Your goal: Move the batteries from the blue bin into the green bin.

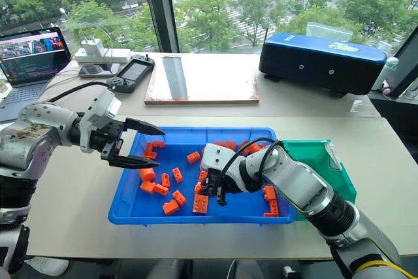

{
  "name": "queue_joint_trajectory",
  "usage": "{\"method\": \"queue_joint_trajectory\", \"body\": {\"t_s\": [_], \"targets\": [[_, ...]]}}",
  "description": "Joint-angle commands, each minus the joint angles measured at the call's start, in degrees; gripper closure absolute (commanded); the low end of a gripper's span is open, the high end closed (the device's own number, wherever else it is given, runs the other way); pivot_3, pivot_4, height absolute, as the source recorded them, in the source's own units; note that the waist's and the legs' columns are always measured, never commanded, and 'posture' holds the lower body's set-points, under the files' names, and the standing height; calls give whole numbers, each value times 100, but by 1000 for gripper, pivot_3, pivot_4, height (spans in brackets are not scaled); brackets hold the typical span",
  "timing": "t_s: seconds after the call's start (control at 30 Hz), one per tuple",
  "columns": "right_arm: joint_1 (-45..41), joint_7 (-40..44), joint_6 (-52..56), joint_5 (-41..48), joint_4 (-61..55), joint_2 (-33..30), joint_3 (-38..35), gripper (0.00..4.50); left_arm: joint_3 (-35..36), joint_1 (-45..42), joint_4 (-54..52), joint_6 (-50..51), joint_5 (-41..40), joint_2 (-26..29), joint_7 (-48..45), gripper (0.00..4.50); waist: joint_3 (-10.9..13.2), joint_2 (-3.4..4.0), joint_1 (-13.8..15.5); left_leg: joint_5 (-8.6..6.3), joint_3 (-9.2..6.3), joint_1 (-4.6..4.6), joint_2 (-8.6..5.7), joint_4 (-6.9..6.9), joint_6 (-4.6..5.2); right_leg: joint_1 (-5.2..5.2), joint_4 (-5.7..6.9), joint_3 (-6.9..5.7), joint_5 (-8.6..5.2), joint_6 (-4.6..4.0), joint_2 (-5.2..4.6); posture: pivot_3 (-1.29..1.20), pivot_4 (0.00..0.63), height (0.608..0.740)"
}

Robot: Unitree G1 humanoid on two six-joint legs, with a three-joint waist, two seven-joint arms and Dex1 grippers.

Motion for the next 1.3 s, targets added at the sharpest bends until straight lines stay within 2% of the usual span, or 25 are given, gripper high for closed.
{"method": "queue_joint_trajectory", "body": {"t_s": [0.03, 0.4, 0.63, 0.8, 0.87, 0.9, 0.97, 1.1, 1.13, 1.2, 1.3], "targets": [[-214, 61, 214, 225, -325, -21, -307, 4088, 17, -126, -123, -31, -52, 23, -62, 0, 0, 0, 1, 0, -1, 0, 0, 0, 0, 0, 0, -1, 0, 0, 0, 0, 150, 732], [-396, 28, 492, 455, -523, -123, -407, 4088, 26, -131, -112, -45, -54, 17, -116, 0, 0, 0, -3, 0, -1, 0, 0, 0, 0, 1, 0, -1, 0, 0, 0, 0, 150, 732], [-298, -213, -620, -834, 594, -1067, -254, 4088, 49, -89, -162, -18, -75, 3, -79, 0, 0, -1, 16, 0, 1, 0, -2, 1, 0, 3, -7, -1, 0, 0, -1, 0, 150, 732], [-346, -559, -1454, -1530, 1519, -1097, -385, 4088, 38, -75, -156, -40, -66, -27, -61, 0, 0, -1, -31, 0, 4, 0, 0, 0, 0, -3, 0, 1, 0, 0, 0, 0, 150, 732], [-355, -586, -1611, -1706, 1664, -1111, -406, 3084, 32, -84, -155, -46, -60, -43, -55, 0, 1, -1, -38, 0, 4, 0, 0, 0, 0, -4, 1, 2, 0, 0, 0, 0, 150, 732], [-353, -576, -1644, -1751, 1685, -1097, -426, 2886, 33, -87, -155, -47, -58, -48, -55, 0, 1, -1, -39, 0, 4, -1, 1, 0, 0, -4, 1, 1, 0, 0, 0, 0, 150, 732], [-352, -527, -1594, -1708, 1632, -1000, -512, 2182, 33, -89, -151, -47, -52, -53, -52, 0, 1, -1, -40, 0, 4, -1, 1, -1, 0, -4, 1, 1, 0, -1, 0, 0, 150, 732], [-177, -61, -1032, -947, 896, -631, -708, 808, 27, -89, -144, -43, -41, -56, -42, 0, 1, -1, -65, 0, 3, 0, 3, -1, 0, -3, 1, 1, 0, -1, 1, 0, 150, 732], [-91, 134, -914, -683, 624, -566, -711, 342, 30, -87, -143, -42, -41, -54, -42, 0, 1, -1, -69, 0, 2, -1, 4, -2, 0, -3, 1, 1, 0, -1, 3, 0, 150, 732], [57, 420, -770, -335, 226, -498, -664, 61, 29, -84, -142, -43, -38, -53, -46, 0, 1, -1, -68, 0, -1, 0, 6, -2, 0, -1, 1, -1, 0, -1, 4, 0, 150, 732], [195, 641, -976, -363, 17, -554, -437, 61, 27, -87, -141, -45, -34, -56, -46, 0, 1, -1, -53, 0, -2, -1, 3, -1, 0, 3, -1, -1, 0, 0, 3, 0, 150, 732]]}}
